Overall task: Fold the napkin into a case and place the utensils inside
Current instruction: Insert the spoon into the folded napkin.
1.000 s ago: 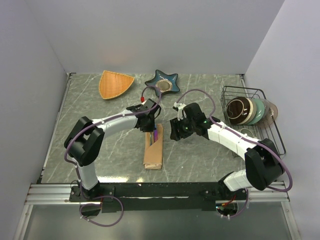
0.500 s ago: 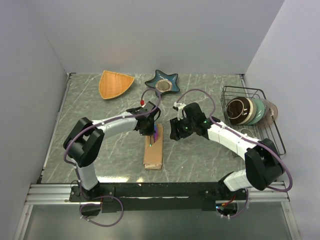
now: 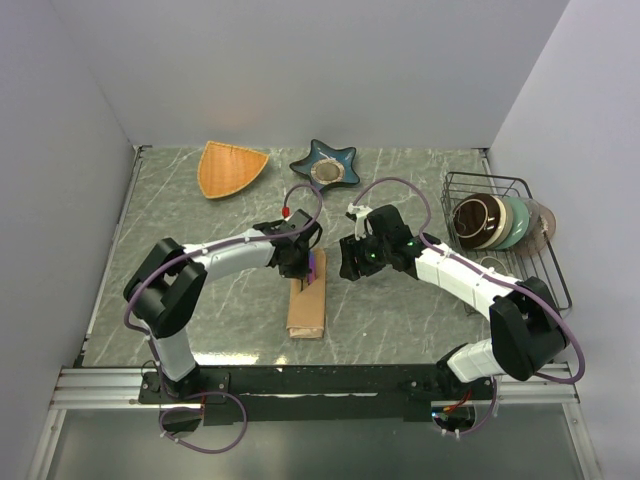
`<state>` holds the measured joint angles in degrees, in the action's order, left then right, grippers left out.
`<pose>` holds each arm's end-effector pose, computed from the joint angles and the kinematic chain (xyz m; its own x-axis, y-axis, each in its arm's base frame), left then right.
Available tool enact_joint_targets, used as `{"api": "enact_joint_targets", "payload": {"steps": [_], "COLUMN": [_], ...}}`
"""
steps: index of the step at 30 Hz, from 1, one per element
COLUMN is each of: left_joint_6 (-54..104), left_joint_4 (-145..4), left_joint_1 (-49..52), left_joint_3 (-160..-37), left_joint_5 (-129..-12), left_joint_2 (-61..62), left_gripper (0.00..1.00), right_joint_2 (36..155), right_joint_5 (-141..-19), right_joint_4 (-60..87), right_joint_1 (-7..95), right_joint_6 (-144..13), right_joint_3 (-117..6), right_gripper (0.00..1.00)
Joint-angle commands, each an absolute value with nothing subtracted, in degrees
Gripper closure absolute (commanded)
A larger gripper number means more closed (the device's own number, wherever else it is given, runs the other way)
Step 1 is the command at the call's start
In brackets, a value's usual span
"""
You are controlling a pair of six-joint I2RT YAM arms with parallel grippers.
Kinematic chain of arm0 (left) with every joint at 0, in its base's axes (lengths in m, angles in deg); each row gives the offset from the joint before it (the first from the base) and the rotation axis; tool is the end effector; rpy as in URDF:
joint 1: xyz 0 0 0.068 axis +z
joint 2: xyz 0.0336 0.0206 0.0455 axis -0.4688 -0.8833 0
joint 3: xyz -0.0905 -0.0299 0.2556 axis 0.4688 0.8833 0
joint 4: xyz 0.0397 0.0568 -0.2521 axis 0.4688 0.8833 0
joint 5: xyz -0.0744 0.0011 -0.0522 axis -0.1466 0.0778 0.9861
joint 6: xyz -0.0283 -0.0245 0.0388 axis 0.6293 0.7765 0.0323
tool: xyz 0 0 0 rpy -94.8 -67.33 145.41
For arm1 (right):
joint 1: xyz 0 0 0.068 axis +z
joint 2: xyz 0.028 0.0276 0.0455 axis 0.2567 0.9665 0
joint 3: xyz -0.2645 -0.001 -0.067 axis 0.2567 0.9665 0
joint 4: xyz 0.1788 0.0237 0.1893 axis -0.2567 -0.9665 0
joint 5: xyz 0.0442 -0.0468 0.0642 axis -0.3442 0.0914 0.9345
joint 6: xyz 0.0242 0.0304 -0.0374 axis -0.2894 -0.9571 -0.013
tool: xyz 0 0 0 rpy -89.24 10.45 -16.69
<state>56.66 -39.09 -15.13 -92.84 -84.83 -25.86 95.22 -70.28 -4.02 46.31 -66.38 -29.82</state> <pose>0.2616 -0.2397 0.1828 -0.9223 -0.0735 -0.3793 0.0164 0.9734 -0.2284 0.2414 0.1601 0.2202 -0.7232 -0.2928 -0.6255 -0.5766 0.7545 0.3135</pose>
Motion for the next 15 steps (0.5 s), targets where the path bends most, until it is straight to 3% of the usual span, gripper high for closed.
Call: {"api": "enact_joint_targets", "payload": {"steps": [1, 7, 12, 15], "left_joint_6": [58.57, 59.10, 57.70, 55.16], "left_joint_4": [-39.95, -39.51, -38.63, -36.88], "left_joint_1": [-15.72, -15.63, -15.63, -15.37], "left_joint_3": [-91.60, -91.24, -94.75, -99.39], "left_joint_5": [-84.41, -85.03, -84.94, -85.73], "left_joint_2": [-23.51, -23.77, -23.60, -22.72], "left_gripper": [0.94, 0.83, 0.60, 0.56], "right_joint_2": [94.42, 94.51, 94.16, 93.28], "right_joint_5": [-70.77, -70.95, -71.04, -71.47], "right_joint_4": [-2.17, -2.26, -3.22, -4.98], "right_joint_1": [45.72, 45.72, 45.72, 45.63], "right_joint_6": [-66.87, -66.70, -66.08, -64.59], "right_joint_3": [-30.30, -30.30, -31.08, -32.75], "right_gripper": [0.38, 0.38, 0.35, 0.33]}}
